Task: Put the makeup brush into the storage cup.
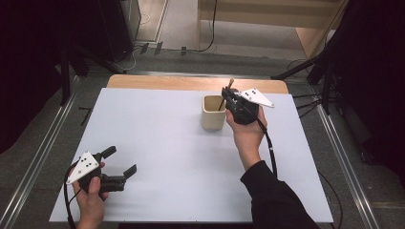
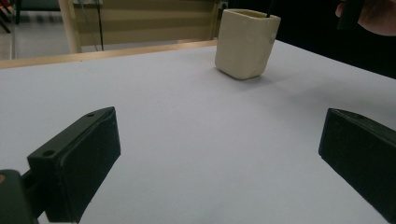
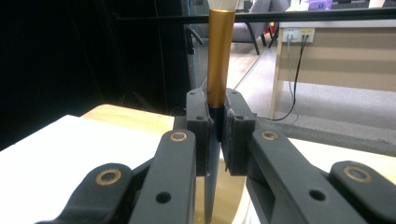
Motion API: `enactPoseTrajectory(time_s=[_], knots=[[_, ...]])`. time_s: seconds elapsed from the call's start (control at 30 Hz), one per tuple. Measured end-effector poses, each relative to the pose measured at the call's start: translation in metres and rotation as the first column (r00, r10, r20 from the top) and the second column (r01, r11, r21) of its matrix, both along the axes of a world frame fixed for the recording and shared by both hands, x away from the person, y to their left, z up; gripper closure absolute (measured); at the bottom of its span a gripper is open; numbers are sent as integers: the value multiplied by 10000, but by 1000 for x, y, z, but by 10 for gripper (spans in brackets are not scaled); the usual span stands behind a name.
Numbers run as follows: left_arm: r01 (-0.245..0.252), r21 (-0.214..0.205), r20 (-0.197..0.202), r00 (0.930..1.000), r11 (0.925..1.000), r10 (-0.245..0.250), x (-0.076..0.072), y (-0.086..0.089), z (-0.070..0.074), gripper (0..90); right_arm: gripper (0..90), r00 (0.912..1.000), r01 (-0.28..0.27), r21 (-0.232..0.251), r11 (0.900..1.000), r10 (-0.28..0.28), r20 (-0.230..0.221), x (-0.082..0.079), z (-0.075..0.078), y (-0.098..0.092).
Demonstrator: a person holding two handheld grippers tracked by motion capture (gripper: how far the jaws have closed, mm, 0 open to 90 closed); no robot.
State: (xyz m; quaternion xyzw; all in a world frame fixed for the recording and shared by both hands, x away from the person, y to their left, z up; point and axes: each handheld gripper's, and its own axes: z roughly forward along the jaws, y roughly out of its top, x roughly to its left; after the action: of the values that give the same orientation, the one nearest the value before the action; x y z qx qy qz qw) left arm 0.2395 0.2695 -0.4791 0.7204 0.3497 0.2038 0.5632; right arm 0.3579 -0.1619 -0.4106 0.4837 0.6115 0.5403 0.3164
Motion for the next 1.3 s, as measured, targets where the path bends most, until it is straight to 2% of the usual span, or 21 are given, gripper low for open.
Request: enactPoseTrajectory(time_s=[0.9, 1.07, 1.17, 1.27, 1.3], knots=[[23, 25, -17, 10000, 10000, -23, 0, 0, 0, 0, 846, 9969, 80, -457, 9989, -116, -776, 8, -34, 9], [53, -56, -89, 9999, 10000, -53, 1, -1, -1, 0, 845, 9948, 142, -663, 9977, -208, -998, 9, -41, 9], [61, -40, -89, 9999, 10000, -62, 1, -2, -2, 0, 843, 9936, 124, -583, 9982, -188, -1110, 9, -41, 10], [40, -37, -30, 10000, 10000, -40, 0, -2, -1, 0, 751, 9926, 244, 14, 9997, -241, -1187, 6, -40, 6], [40, -37, -30, 10000, 10000, -40, 0, -2, -1, 0, 751, 9926, 244, 14, 9997, -241, -1187, 6, -40, 6]])
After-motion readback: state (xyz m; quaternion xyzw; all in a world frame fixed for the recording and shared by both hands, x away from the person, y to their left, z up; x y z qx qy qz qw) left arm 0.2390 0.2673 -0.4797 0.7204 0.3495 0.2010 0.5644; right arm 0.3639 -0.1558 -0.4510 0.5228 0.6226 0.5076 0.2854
